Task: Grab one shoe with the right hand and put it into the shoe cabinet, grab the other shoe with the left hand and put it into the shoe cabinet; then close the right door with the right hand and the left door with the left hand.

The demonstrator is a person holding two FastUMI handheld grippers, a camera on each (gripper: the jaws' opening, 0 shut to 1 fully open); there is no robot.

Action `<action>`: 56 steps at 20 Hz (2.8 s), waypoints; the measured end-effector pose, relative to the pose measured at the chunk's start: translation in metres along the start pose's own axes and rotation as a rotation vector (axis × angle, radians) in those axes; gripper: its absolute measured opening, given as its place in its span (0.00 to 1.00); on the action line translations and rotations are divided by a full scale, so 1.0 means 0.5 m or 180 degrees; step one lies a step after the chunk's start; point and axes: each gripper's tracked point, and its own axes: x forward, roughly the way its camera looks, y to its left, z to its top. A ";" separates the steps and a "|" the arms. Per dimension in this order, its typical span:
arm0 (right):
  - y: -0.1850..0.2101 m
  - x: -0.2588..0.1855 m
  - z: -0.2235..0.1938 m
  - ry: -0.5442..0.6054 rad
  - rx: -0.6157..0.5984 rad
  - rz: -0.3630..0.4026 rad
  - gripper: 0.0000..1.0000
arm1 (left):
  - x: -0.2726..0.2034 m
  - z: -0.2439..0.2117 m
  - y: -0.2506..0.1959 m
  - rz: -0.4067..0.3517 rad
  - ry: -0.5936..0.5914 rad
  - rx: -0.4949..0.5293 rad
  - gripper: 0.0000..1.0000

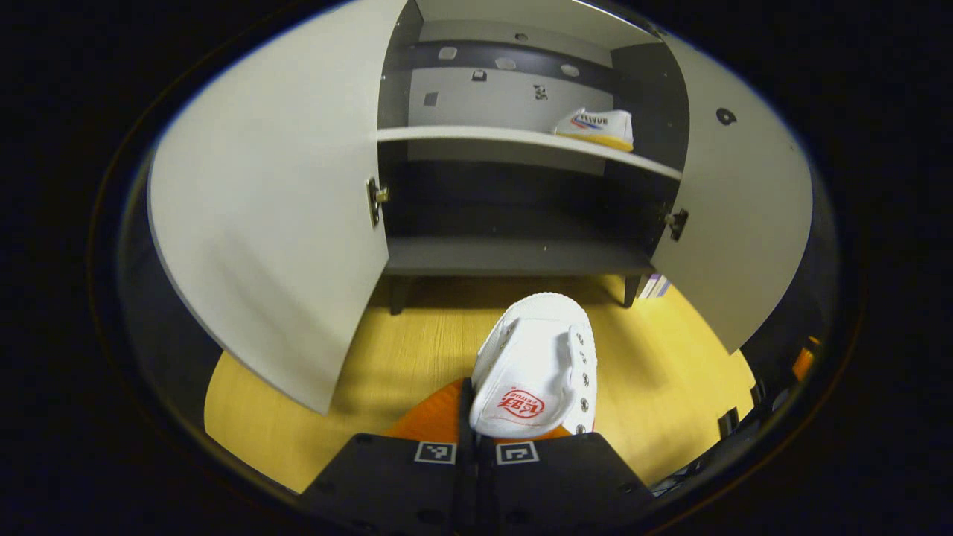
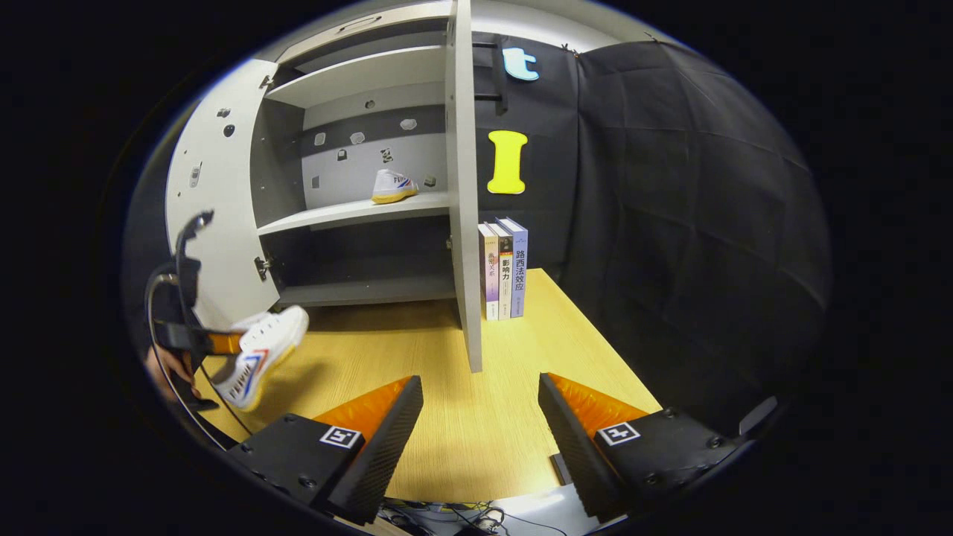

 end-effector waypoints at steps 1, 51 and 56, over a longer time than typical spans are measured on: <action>-0.004 -0.001 0.000 -0.0005 -0.0004 -0.0003 0.99 | -0.018 0.038 -0.005 -0.0004 -0.0079 0.0016 0.05; -0.238 -0.050 0.218 -0.0916 0.0534 -0.0681 0.97 | 0.327 0.725 0.029 0.0500 -0.0064 0.0396 0.81; -0.256 -0.041 0.338 -0.1167 0.0449 -0.0674 0.97 | 0.133 0.701 -0.007 0.0477 -0.0852 0.0781 0.96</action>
